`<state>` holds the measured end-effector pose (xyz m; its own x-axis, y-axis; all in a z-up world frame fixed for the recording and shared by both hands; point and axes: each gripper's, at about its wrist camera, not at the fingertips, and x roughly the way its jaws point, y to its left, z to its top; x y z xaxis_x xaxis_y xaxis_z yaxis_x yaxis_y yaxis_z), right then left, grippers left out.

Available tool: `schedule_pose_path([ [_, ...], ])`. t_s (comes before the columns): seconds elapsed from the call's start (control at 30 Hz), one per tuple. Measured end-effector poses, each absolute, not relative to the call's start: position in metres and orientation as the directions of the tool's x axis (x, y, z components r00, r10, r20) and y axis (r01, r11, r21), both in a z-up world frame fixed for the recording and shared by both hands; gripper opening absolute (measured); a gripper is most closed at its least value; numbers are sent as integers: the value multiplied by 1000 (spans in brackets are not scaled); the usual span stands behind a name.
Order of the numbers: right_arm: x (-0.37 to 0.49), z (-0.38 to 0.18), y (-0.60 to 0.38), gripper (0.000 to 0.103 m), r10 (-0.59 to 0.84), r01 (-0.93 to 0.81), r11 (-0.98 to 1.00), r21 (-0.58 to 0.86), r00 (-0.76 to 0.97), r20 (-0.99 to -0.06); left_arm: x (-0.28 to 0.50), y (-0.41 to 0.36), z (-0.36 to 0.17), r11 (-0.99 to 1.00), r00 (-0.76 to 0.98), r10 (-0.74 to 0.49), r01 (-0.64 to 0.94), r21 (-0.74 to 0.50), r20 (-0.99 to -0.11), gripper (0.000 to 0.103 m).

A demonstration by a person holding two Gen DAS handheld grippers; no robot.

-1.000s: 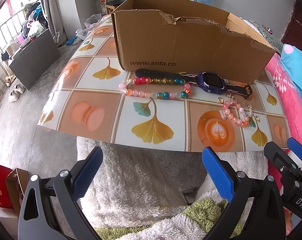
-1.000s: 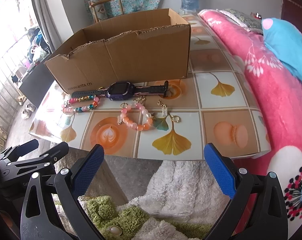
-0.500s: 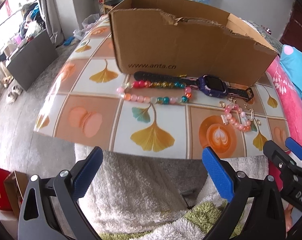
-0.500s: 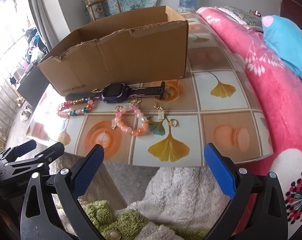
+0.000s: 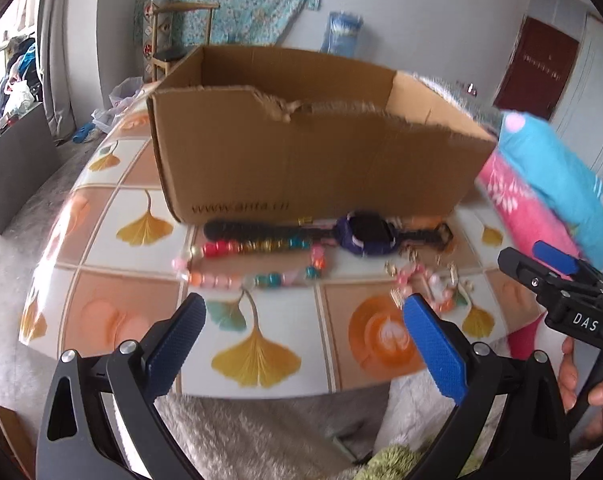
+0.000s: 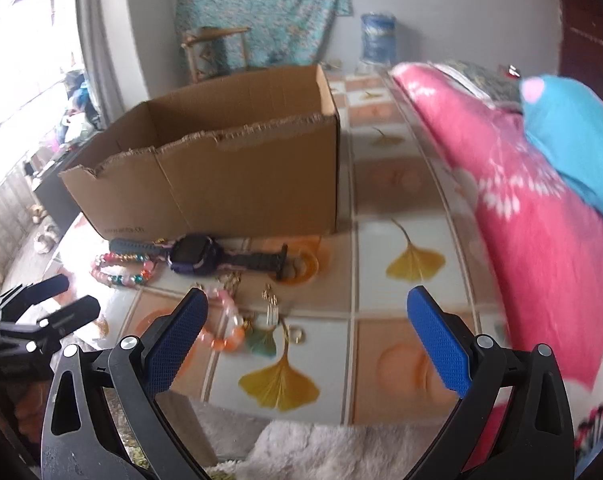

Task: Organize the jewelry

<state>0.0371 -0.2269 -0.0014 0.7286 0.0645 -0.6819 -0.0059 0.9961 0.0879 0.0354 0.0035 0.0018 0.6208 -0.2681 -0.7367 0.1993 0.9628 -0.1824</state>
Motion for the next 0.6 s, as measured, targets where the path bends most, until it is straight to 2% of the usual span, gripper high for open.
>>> schedule_pose_path([
  [0.13,51,4,-229,96,122,-68,992,105,727,-675,47,11,-2,947,584,-320,222,-232,-746,98],
  [0.33,74,6,-229,96,249,-148,967,205,698,-671,59,29,3,962,636,-274,169,-216,-722,97],
  [0.4,78,2,-230,92,277,-150,959,242,684,-674,67,39,1,963,640,-263,136,-231,-722,96],
  [0.5,85,-9,-232,78,306,-132,947,293,648,-698,81,50,-4,959,630,-267,100,-265,-729,83],
  [0.53,87,-12,-232,73,312,-122,944,307,636,-706,86,53,-7,957,623,-272,93,-276,-733,76],
  [0.57,87,-15,-233,71,315,-114,942,317,629,-711,90,54,-8,955,617,-276,88,-283,-737,67],
  [0.6,88,-18,-234,70,319,-105,939,328,621,-716,93,55,-11,953,608,-282,86,-291,-742,64],
])
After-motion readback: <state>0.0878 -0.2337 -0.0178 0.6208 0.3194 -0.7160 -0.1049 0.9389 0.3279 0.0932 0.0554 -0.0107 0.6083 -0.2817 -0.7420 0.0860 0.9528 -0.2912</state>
